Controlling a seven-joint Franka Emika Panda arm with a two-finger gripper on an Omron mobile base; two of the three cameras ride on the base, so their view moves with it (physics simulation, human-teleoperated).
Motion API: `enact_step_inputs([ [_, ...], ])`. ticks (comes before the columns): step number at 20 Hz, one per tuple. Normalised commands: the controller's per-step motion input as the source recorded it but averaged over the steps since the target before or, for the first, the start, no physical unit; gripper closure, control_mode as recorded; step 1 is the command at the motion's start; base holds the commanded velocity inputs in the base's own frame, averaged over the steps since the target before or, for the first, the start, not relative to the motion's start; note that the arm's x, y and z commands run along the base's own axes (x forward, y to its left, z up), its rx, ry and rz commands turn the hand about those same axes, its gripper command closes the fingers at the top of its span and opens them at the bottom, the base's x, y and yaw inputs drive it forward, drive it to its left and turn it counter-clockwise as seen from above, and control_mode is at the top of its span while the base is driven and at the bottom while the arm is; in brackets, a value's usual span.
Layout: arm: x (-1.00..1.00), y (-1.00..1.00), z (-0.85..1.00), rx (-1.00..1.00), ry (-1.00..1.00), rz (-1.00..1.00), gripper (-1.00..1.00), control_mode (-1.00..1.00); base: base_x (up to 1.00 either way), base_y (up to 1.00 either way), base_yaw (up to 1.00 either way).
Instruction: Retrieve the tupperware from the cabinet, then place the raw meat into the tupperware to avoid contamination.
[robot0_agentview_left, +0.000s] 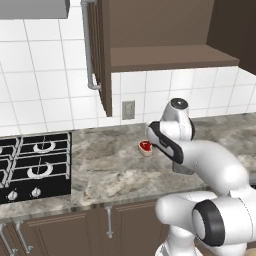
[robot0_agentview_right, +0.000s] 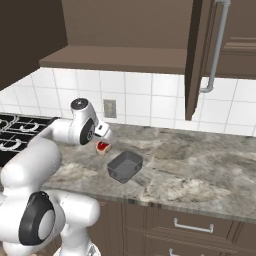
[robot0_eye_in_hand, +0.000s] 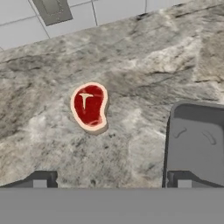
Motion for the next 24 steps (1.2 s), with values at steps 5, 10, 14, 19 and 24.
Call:
enact_step_inputs([
  [5, 0.22, 0.23, -0.05, -0.05, 0.0, 0.0, -1.0, -1.0, 0.0, 0.0, 0.0],
  [10, 0.24, 0.14, -0.11, -0.01, 0.02, 0.01, -1.0, -1.0, 0.0, 0.0, 0.0],
  [14, 0.24, 0.09, -0.13, 0.0, 0.0, 0.01, -1.0, -1.0, 0.0, 0.0, 0.0],
  [19, 0.16, 0.04, -0.21, 0.0, 0.0, 0.0, -1.0, -1.0, 0.0, 0.0, 0.0],
  [24, 0.05, 0.0, -0.29, 0.0, 0.0, 0.0, -1.0, -1.0, 0.0, 0.0, 0.0],
])
